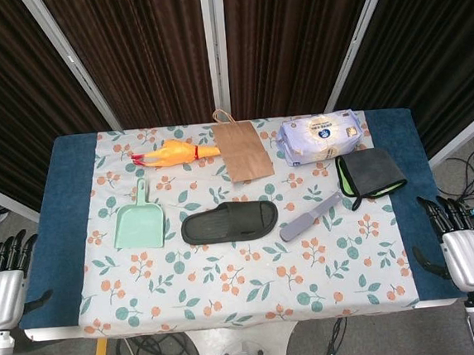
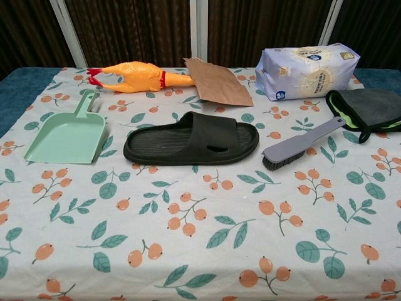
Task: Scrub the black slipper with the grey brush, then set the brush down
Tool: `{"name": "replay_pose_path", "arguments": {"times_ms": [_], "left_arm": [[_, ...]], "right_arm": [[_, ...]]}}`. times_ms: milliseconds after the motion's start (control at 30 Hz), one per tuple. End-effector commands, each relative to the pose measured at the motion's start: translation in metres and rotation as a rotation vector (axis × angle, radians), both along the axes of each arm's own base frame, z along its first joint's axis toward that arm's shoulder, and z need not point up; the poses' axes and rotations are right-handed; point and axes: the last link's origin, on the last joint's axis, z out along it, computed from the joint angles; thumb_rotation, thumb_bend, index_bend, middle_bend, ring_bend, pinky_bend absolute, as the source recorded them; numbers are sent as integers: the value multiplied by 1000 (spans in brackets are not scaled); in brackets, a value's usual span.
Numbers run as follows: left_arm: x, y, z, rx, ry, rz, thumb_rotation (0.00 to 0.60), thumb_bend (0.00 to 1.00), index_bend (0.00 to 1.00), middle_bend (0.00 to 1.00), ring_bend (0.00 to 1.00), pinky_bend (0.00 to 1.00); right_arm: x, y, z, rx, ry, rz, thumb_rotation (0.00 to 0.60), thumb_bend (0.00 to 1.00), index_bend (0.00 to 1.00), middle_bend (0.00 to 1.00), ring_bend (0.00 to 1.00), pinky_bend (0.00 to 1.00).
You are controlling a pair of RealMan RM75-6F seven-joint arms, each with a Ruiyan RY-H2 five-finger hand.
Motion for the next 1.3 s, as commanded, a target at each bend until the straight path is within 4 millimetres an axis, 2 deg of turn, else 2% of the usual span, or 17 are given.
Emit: {"name": "replay_pose_path", "arguments": {"times_ms": [33,200,333,400,467,500,567,667,800,1100,1300], "left_arm": [[0,0,0,0,1,0,600,29,116,80,14,91],[1,-1,0,-1,4,-3,600,29,116,80,14,91],[2,-2,0,-1,3,-2,600,29,116,80,14,91],[2,-3,0,1,2,-1,600,29,116,80,14,91],[2,-4,-1,-1,0,1,600,28,116,80,14,91],[2,-5,-1,-2,1,4,600,28,116,80,14,91],[2,-6,-1,-3,1,10,600,29,116,80,14,91],[2,-6,0,-3,1,20,600,29,116,80,14,91],[1,-7,0,-5,0,39,600,28,116,80,14,91],[0,-4,-1,-18,-1,52,600,29,116,80,14,91],[-1,-4,0,-13,-3,55,600,28,116,80,14,91]], "right_arm": [[0,0,-1,4,0,0,600,246,0,133,33,52],[-2,-5,-3,25,19,2,600,245,0,133,32,52],[4,-25,-9,68,47,31,600,241,0,135,33,52],[10,-44,-17,114,59,53,600,207,0,146,33,52],[15,-65,-28,169,91,69,600,126,7,171,40,55],[18,-76,-33,190,105,77,600,61,30,202,59,70],[22,-99,-49,245,139,83,600,6,86,245,88,94],[25,-130,-72,311,200,85,600,0,151,268,100,101],[25,-158,-100,374,272,82,600,0,192,270,101,102],[34,-191,-142,452,335,98,600,0,205,274,102,117],[38,-203,-163,490,373,101,600,31,367,375,218,192]]}}
